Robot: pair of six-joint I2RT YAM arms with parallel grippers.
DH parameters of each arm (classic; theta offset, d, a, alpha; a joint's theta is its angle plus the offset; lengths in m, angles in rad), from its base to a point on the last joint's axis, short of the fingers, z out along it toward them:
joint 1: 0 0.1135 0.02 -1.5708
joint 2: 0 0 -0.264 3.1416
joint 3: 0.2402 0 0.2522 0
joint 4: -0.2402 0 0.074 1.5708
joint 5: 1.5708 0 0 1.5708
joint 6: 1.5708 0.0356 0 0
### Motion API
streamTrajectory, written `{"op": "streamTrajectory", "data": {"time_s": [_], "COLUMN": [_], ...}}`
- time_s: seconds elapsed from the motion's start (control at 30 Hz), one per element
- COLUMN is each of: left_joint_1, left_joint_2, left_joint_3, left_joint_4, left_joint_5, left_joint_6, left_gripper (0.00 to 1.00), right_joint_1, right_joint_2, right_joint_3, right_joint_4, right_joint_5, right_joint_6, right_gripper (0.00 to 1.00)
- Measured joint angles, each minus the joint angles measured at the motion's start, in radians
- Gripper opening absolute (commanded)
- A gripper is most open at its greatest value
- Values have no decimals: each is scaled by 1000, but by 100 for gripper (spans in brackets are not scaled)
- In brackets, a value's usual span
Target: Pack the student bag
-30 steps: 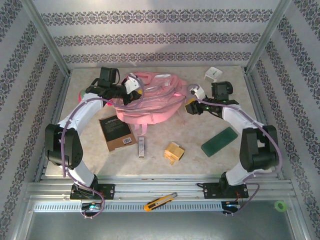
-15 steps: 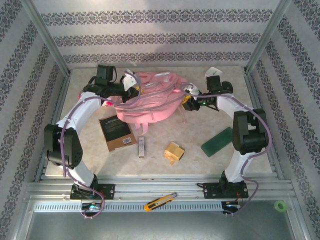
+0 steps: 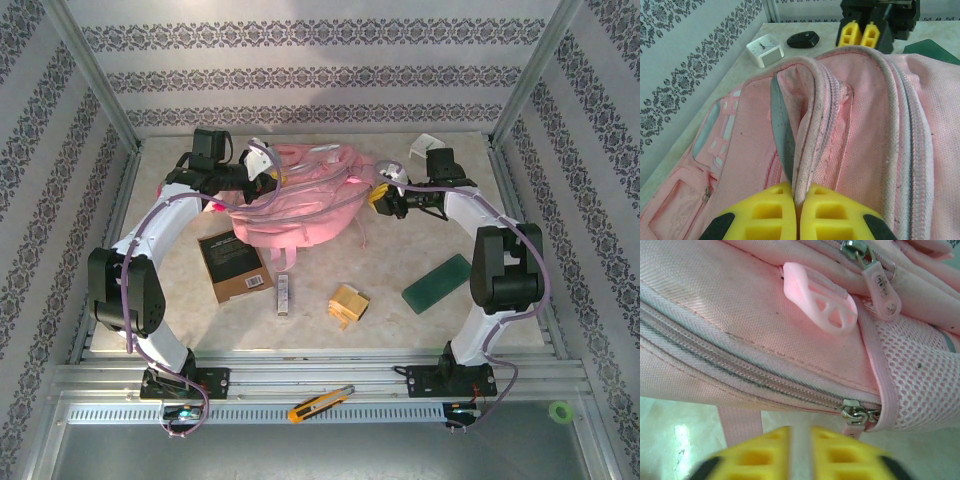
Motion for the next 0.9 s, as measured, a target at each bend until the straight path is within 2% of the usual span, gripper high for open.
{"op": "streamTrajectory", "data": {"time_s": [0.23,0.4,0.47,0.63,0.7,0.9], "left_joint_1": [0,0,0,0,0,-9], "left_joint_2": [0,0,0,0,0,0], "left_joint_3": [0,0,0,0,-1,-6], "left_joint_4": [3,4,5,6,13,58], "left_joint_5": [0,5,10,18,11,-54], "left_joint_6": [0,-8,-13,-23,-26,-41], "left_gripper": [0,0,0,0,0,0], "right_joint_1": [0,0,0,0,0,0], "right_joint_2": [59,104,115,130,129,71], "right_joint_3": [55,86,98,117,117,60], "right_joint_4": [-4,-5,-5,2,1,10], "right_joint_5": [26,31,31,40,41,56], "right_joint_6": [74,90,92,106,112,121], "right_gripper": [49,48,42,10,2,0]}}
